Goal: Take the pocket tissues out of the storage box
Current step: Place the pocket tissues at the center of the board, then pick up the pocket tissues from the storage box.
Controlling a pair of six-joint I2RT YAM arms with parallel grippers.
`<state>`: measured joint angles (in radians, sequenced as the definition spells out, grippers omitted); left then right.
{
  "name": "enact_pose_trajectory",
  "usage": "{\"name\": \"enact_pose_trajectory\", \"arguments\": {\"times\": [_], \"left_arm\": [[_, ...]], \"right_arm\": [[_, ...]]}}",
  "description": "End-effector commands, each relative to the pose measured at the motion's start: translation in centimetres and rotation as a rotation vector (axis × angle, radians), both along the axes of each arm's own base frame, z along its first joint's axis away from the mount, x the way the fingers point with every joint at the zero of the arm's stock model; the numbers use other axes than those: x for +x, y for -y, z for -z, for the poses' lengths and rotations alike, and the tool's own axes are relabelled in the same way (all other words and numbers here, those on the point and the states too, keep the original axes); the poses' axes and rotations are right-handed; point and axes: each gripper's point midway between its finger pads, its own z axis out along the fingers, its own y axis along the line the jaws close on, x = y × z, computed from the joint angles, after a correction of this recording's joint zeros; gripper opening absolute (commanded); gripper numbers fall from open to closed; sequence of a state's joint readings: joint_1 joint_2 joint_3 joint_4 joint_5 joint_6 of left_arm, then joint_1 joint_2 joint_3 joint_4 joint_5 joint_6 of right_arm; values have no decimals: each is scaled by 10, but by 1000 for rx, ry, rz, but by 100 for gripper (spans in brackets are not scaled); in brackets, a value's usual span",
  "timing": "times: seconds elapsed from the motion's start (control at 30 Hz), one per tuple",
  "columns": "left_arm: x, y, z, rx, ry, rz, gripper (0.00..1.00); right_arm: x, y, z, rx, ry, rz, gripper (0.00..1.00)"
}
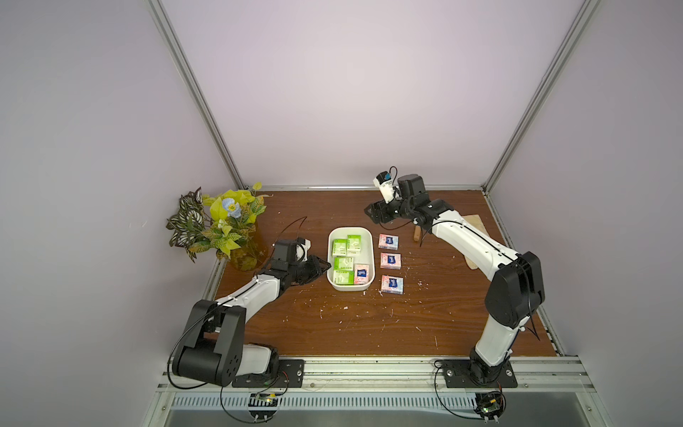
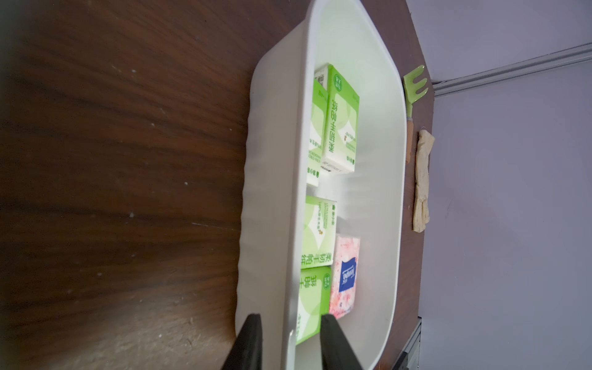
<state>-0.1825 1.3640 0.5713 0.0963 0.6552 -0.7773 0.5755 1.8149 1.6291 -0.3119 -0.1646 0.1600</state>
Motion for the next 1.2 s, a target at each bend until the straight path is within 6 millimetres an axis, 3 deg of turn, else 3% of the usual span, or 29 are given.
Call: {"name": "enact_pose_trajectory", "arguments": {"times": [0.0, 0.3, 0.5, 0.77, 1.17], "left_arm": [[0, 10, -1, -22, 12, 32, 28], [-1, 22, 2, -48, 11, 60, 27], [-3, 22, 4, -45, 9, 61, 27], [-6, 22, 7, -48, 6, 64, 27], [-8, 21, 9, -45, -1, 63, 27]], "right_arm": [[-5, -20, 4, 22, -77, 127, 78], [-8, -55, 62, -146, -179, 177, 75], [-4, -53, 98, -238, -225, 238, 73], [2, -56, 129, -257, -272, 276, 61], [4, -56, 157, -307, -293, 299, 60]]}}
